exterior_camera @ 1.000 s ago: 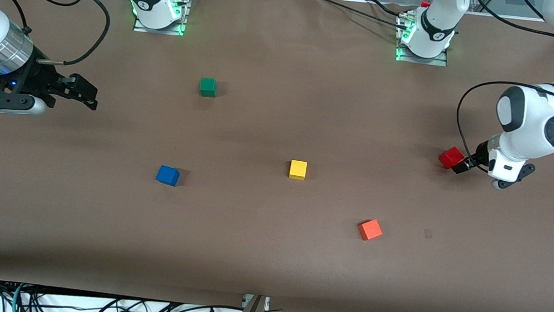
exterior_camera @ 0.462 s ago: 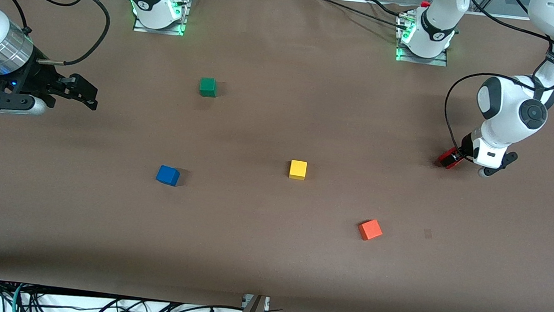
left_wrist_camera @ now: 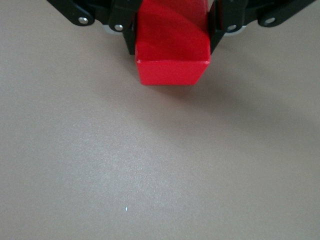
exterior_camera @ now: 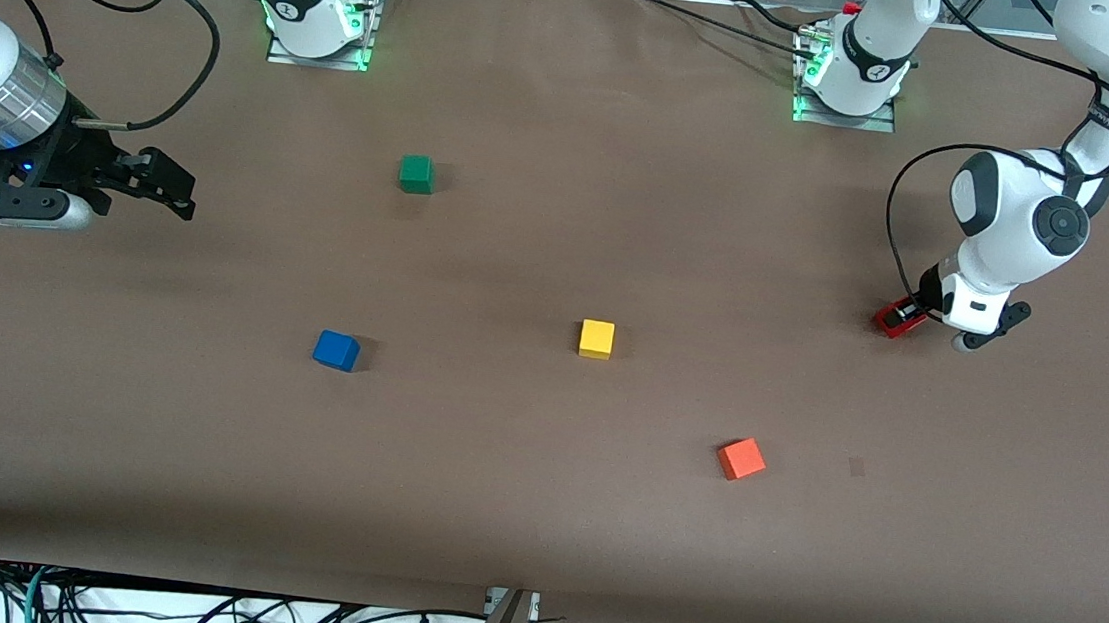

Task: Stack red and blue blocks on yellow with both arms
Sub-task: 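Grasp the red cube with the left gripper and lift it, then carry the red cube onto the yellow cube while the right gripper grasps blue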

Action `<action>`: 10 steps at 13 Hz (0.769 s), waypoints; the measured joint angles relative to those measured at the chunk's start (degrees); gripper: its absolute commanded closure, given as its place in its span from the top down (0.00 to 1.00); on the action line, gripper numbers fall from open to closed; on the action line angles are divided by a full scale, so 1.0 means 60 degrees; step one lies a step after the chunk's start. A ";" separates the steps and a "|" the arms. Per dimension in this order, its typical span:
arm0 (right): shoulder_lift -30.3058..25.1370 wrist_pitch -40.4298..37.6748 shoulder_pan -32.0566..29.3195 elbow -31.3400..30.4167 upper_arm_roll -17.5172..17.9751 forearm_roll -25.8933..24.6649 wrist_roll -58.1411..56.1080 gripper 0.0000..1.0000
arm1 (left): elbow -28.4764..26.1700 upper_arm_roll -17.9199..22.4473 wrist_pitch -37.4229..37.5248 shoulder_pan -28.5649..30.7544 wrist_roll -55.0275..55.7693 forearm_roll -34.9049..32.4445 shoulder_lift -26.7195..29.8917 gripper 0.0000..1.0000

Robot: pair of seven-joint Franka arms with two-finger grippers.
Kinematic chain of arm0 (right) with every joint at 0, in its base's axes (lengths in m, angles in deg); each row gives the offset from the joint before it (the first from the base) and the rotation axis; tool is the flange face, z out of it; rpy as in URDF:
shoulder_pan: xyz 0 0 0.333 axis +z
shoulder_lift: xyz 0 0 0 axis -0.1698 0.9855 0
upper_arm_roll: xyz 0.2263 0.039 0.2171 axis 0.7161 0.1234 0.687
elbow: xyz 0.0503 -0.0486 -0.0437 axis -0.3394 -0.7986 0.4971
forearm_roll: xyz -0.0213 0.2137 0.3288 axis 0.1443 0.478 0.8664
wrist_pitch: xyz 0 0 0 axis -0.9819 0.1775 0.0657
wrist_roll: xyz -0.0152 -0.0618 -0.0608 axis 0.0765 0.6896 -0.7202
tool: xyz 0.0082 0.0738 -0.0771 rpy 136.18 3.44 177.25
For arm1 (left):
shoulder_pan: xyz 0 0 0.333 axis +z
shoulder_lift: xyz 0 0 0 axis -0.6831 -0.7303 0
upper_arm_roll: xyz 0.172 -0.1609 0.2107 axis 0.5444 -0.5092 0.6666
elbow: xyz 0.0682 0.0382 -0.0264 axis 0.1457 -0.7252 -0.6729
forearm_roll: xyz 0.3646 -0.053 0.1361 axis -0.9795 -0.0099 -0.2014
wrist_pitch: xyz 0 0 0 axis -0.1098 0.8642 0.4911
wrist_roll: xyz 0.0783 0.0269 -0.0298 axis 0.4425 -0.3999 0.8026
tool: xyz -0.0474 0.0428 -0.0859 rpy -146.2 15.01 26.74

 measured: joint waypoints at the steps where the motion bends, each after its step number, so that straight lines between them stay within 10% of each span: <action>1: 0.0000 0.0000 0.0000 0.0000 0.0000 0.0000 0.0000 1.00 | 0.0029 -0.0059 -0.0005 0.0001 -0.0042 0.0000 0.0011 0.00; 10: 0.0337 0.0056 0.0000 -0.0022 0.0004 -0.0108 -0.0012 1.00 | 0.4556 -0.2913 0.4688 -0.0252 -0.0238 0.0000 0.0010 0.00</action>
